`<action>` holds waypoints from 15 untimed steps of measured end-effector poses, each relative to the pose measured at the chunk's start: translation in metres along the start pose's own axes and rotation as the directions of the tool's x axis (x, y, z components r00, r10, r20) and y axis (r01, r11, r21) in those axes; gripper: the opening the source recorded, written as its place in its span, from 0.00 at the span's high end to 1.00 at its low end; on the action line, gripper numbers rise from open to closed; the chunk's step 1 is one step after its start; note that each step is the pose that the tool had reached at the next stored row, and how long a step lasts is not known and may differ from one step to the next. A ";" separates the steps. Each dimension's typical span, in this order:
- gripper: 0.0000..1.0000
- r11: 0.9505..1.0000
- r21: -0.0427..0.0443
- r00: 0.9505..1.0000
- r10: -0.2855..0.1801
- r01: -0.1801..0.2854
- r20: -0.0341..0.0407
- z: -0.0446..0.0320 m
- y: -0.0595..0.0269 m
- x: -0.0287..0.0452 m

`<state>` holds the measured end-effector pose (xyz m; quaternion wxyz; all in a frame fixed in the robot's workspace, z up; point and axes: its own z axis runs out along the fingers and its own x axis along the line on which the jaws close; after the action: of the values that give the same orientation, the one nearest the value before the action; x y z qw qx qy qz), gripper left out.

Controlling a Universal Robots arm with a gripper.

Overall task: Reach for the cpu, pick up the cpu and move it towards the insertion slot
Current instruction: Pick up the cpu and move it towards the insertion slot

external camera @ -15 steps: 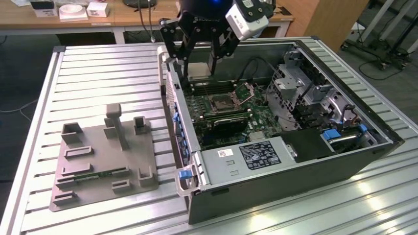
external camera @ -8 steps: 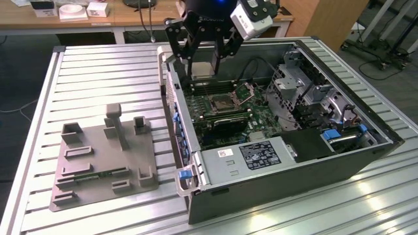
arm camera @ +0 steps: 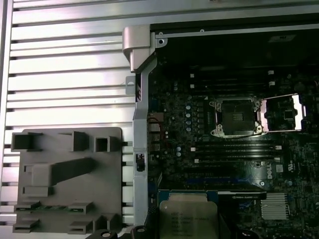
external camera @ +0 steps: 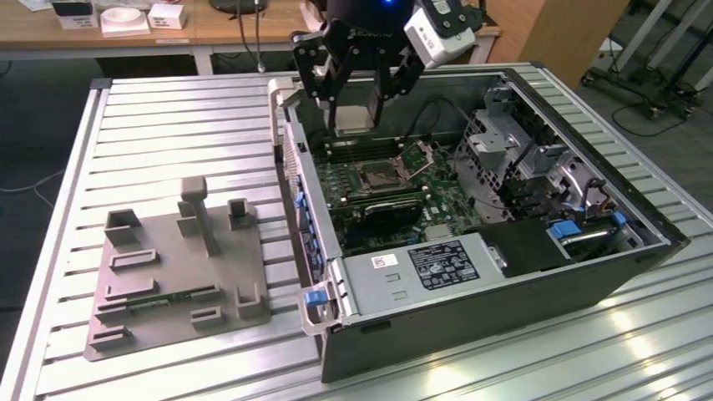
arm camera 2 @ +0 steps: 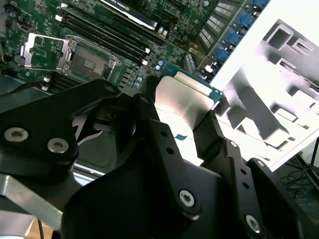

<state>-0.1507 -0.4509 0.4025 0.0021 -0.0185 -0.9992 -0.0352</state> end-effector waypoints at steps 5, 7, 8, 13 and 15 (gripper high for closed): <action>0.46 1.000 0.000 1.000 0.001 -0.001 0.000 0.0001 0.0002 -0.0046; 0.46 1.000 0.000 1.000 0.001 -0.001 0.000 0.0002 0.0003 -0.0061; 0.46 1.000 0.000 1.000 0.001 -0.001 0.000 0.0003 0.0003 -0.0067; 0.46 1.000 0.000 1.000 0.001 -0.001 0.000 0.0005 0.0004 -0.0112; 0.46 1.000 0.000 1.000 0.001 -0.001 0.000 0.0006 0.0005 -0.0128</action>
<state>-0.1379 -0.4508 0.4018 0.0020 -0.0190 -0.9992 -0.0352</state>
